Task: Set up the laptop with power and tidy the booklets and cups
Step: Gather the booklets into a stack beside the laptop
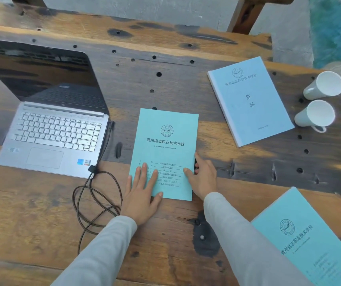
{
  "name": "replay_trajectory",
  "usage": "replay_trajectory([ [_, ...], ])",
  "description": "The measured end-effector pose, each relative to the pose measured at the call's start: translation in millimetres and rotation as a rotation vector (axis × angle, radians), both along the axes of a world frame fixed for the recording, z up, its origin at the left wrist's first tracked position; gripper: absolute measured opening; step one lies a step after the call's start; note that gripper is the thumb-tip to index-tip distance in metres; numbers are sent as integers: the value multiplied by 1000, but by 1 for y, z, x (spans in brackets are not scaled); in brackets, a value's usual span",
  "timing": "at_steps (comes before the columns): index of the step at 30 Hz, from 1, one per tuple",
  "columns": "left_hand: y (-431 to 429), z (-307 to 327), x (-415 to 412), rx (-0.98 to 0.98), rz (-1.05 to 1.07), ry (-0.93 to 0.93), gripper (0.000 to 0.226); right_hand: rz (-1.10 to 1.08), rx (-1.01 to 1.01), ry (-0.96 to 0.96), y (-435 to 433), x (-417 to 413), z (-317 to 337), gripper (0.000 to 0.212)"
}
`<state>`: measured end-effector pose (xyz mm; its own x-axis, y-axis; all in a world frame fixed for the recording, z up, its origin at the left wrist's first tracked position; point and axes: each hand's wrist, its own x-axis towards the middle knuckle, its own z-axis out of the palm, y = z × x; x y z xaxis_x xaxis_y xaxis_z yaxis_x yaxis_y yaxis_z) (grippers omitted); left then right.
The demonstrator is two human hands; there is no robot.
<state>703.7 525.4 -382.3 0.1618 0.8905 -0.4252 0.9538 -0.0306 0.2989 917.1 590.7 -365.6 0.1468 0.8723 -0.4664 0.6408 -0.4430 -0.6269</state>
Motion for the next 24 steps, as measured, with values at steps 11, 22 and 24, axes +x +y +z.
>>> replay_trajectory([
  [11,106,33,161,102,91,-414,68,11,140,-214,57,147,22,64],
  [22,181,28,282,-141,769,-937,54,293,21,-353,128,232,10,83],
  [24,188,37,293,-210,920,-1113,47,336,-9,-378,127,232,2,83],
])
